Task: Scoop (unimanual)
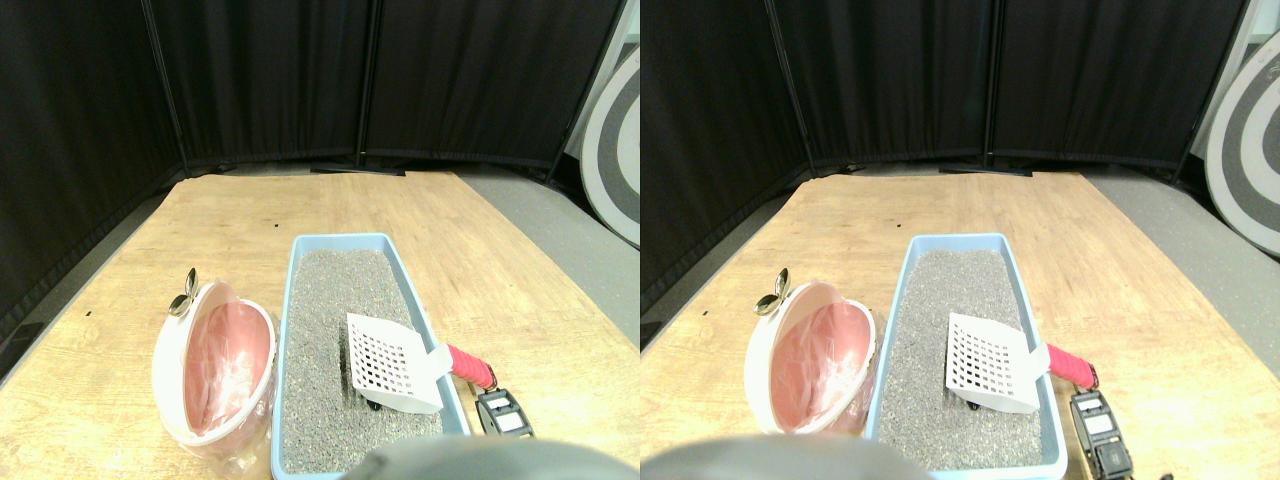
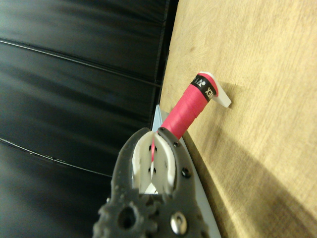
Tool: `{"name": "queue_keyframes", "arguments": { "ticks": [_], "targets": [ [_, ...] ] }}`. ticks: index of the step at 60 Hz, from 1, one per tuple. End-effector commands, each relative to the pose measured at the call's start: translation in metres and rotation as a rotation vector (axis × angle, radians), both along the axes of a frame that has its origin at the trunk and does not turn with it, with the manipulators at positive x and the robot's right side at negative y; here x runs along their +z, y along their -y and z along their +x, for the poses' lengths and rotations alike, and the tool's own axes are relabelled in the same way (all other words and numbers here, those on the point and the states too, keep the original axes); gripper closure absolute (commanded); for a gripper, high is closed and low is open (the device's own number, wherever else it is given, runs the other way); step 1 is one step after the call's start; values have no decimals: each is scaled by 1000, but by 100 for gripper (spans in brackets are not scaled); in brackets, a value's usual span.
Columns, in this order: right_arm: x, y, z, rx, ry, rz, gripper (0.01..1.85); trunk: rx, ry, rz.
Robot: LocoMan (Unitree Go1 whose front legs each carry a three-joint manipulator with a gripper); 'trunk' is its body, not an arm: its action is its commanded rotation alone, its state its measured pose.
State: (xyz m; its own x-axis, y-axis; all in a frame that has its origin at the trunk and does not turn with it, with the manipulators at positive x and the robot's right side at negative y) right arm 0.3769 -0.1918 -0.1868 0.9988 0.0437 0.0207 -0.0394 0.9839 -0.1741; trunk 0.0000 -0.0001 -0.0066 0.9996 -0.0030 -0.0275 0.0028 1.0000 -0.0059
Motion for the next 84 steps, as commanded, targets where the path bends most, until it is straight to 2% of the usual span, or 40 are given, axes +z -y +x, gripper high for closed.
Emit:
{"name": "queue_keyframes", "arguments": {
  "ticks": [1,18,29,39,45,51,56,66,84],
  "targets": [
    [8,0,0,1,43,-5,136,4,0,-5],
    [9,3,3,-3,56,-16,136,-3,2,-3],
    [10,4,2,-7,36,-44,136,-3,2,-3],
    [6,4,3,13,68,35,134,-8,0,-7],
    [0,4,8,40,87,142,122,-11,-2,-9],
    [-2,3,11,37,80,153,114,-11,1,-13],
    [-5,2,16,70,95,196,108,-10,-4,-19],
    [-7,0,25,65,85,241,98,-6,-9,-27],
    [-9,-3,40,54,71,255,94,3,-13,-37]
  ]
}}
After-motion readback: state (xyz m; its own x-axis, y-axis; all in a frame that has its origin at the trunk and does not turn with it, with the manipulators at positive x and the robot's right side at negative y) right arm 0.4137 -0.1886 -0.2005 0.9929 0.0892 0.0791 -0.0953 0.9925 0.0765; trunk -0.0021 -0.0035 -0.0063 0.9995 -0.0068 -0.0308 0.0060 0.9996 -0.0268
